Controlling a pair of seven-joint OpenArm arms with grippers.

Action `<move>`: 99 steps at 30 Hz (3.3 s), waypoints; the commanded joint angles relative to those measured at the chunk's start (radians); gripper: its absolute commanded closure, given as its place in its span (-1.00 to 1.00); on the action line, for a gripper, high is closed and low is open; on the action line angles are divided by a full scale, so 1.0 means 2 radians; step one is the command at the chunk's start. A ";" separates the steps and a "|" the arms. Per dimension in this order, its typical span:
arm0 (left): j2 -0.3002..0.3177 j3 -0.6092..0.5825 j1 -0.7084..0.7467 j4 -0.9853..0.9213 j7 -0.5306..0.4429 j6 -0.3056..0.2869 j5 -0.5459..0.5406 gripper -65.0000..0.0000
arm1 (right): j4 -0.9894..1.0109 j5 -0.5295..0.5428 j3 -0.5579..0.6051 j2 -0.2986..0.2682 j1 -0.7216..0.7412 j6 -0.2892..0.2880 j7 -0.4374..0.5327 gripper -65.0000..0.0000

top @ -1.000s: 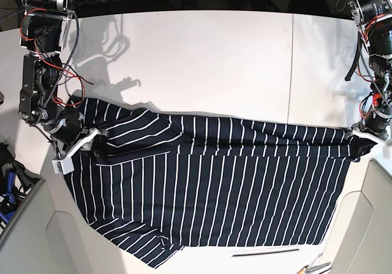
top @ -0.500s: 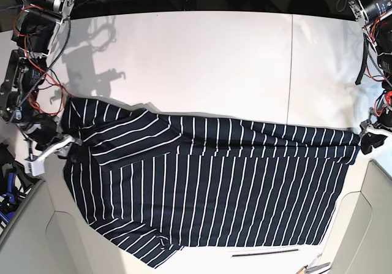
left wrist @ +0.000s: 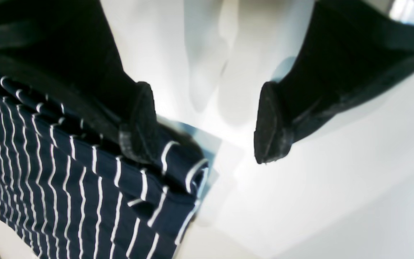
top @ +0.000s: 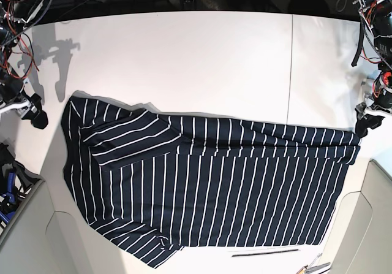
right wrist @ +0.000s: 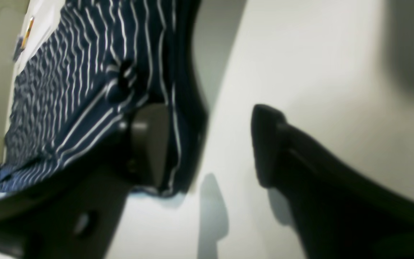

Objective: Fold the T-shirt properly
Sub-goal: 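Open both grippers and release the folded shoulder edge, then regrasp the folded edge with both grippers, then pull the held edge back toward the robot, flattening the shirt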

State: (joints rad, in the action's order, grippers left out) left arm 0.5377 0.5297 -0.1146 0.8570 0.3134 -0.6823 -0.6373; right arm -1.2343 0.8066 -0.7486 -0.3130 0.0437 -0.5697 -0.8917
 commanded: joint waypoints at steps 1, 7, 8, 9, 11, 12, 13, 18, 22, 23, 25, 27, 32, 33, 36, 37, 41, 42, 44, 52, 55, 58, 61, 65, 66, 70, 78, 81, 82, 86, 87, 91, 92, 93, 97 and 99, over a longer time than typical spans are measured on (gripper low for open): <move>0.013 0.002 -0.009 0.007 -0.012 -0.007 -0.009 -0.36 | -0.010 0.019 -0.002 -0.009 -0.006 -0.006 0.006 -0.23; 0.012 0.002 -0.009 0.007 -0.013 -0.007 -0.014 -0.36 | -0.009 0.038 -0.001 0.003 -0.049 -0.007 0.006 -0.25; 0.012 0.001 -0.009 0.007 -0.013 -0.007 -0.017 -0.40 | -0.009 0.039 -0.001 0.006 -0.050 -0.007 0.006 -0.25; 0.012 -0.001 -0.009 0.007 -0.013 -0.007 -0.016 -0.45 | -0.009 0.039 -0.001 0.009 -0.050 -0.007 0.006 -0.25; 0.011 -0.004 -0.009 0.007 -0.013 -0.006 -0.016 -0.46 | -0.009 0.043 -0.001 0.014 -0.050 -0.007 0.006 -0.25; 0.009 -0.006 -0.009 0.007 -0.013 -0.002 -0.016 -0.46 | -0.009 0.046 -0.001 0.016 -0.050 -0.007 0.006 -0.25; 0.007 -0.007 -0.009 0.007 -0.014 0.006 -0.014 -0.46 | -0.009 0.046 0.000 0.019 -0.050 -0.007 0.006 -0.25; -0.009 -0.008 -0.010 0.007 -0.032 0.010 -0.008 -0.46 | -0.009 0.045 0.032 0.030 -0.050 -0.007 0.021 -0.25; -0.022 -0.008 -0.012 0.007 -0.039 0.011 -0.001 -0.46 | -0.009 0.041 0.065 0.042 -0.050 -0.007 0.041 -0.25; -0.025 -0.008 -0.013 0.007 -0.039 0.015 0.004 -0.46 | -0.009 0.035 0.074 0.043 -0.049 -0.007 0.049 -0.25; -0.034 -0.008 -0.016 0.007 -0.039 0.031 0.014 -0.46 | -0.009 0.027 0.089 0.043 -0.048 -0.006 0.061 -0.25; -0.038 -0.008 -0.018 0.007 -0.040 0.036 0.014 -0.46 | -0.009 0.019 0.097 0.044 -0.041 -0.005 0.063 -0.25; -0.039 -0.008 -0.020 0.007 -0.043 0.037 0.018 -0.46 | -0.009 0.011 0.101 0.050 -0.021 -0.005 0.063 -0.25; -0.039 -0.008 -0.020 0.006 -0.043 0.039 0.022 -0.46 | -0.009 0.008 0.102 0.052 -0.019 -0.005 0.063 -0.25; -0.039 -0.022 -0.020 0.006 -0.060 0.063 0.032 -0.45 | -0.009 -0.003 0.105 0.059 -0.008 -0.005 0.063 -0.25; -0.039 -0.029 -0.021 0.006 -0.066 0.067 0.038 -0.45 | -0.009 -0.003 0.109 0.058 -0.008 -0.005 0.063 -0.25; -0.039 -0.066 -0.027 0.006 -0.067 0.084 0.044 -0.45 | -0.009 -0.011 0.122 0.059 -0.007 -0.005 0.064 -0.25; -0.040 -0.074 -0.030 0.006 -0.069 0.094 0.044 -0.45 | -0.009 -0.017 0.124 0.059 -0.007 -0.004 0.064 -0.25; -0.041 -0.081 -0.037 0.006 -0.069 0.104 0.044 -0.45 | -0.009 -0.020 0.126 0.059 -0.007 -0.001 0.064 -0.25; -0.046 -0.082 -0.051 0.006 -0.065 0.104 0.054 -0.45 | -0.009 -0.020 0.126 0.059 -0.007 -0.001 0.064 -0.25; -0.047 -0.082 -0.050 0.006 -0.065 0.104 0.067 -0.37 | -0.009 -0.021 0.126 0.059 -0.007 -0.001 0.064 -0.22; -0.047 -0.082 -0.051 0.006 -0.062 0.104 0.067 0.16 | -0.009 -0.020 0.126 0.058 -0.007 -0.001 0.062 0.21; -0.047 -0.082 -0.051 0.006 -0.059 0.104 0.067 0.61 | -0.009 -0.020 0.126 0.058 -0.007 -0.001 0.063 0.75; -0.045 -0.082 -0.051 0.006 -0.057 0.102 0.067 1.00 | -0.009 -0.020 0.126 0.058 -0.007 -0.002 0.063 1.00; -0.043 -0.082 -0.051 0.006 -0.057 0.093 0.067 1.00 | -0.009 -0.020 0.126 0.058 -0.007 -0.006 0.063 1.00; -0.035 -0.082 -0.051 0.011 -0.055 0.039 0.066 1.00 | -0.010 -0.020 0.126 0.055 -0.005 -0.007 0.062 1.00; -0.019 -0.069 -0.022 0.053 -0.030 0.017 0.036 1.00 | -0.027 -0.015 0.125 0.039 -0.009 -0.011 0.011 1.00; -0.019 -0.059 0.005 0.081 -0.009 -0.008 0.010 1.00 | -0.034 0.004 0.125 0.023 -0.014 -0.011 0.004 1.00; -0.019 -0.057 0.014 0.090 -0.004 -0.008 -0.002 1.00 | -0.034 0.010 0.125 0.018 -0.014 -0.011 -0.002 1.00; -0.020 -0.044 0.058 0.128 -0.004 -0.008 -0.012 1.00 | -0.034 0.032 0.125 -0.002 -0.017 -0.011 -0.030 1.00; -0.020 -0.040 0.069 0.137 -0.004 -0.008 -0.013 1.00 | -0.034 0.037 0.125 -0.007 -0.020 -0.011 -0.032 1.00; -0.020 -0.026 0.117 0.177 -0.002 -0.008 -0.018 1.00 | -0.034 0.056 0.124 -0.021 -0.032 -0.014 -0.040 1.00; -0.020 -0.024 0.129 0.187 0.001 -0.008 -0.023 1.00 | -0.034 0.059 0.124 -0.023 -0.035 -0.016 -0.043 1.00; -0.020 -0.022 0.141 0.197 0.002 -0.008 -0.027 1.00 | -0.034 0.061 0.124 -0.026 -0.038 -0.017 -0.046 1.00; -0.027 -0.012 0.186 0.229 0.003 -0.008 -0.031 1.00 | -0.035 0.068 0.123 -0.031 -0.055 -0.017 -0.052 1.00; -0.029 -0.008 0.205 0.238 0.003 -0.008 -0.032 1.00 | -0.035 0.072 0.122 -0.031 -0.065 -0.018 -0.055 1.00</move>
State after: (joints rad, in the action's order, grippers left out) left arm 0.4618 0.5041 0.2981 1.3155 0.3378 -0.6891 -0.6857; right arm -1.2865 0.9283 -0.4961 -0.3542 -0.0933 -0.5980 -1.0077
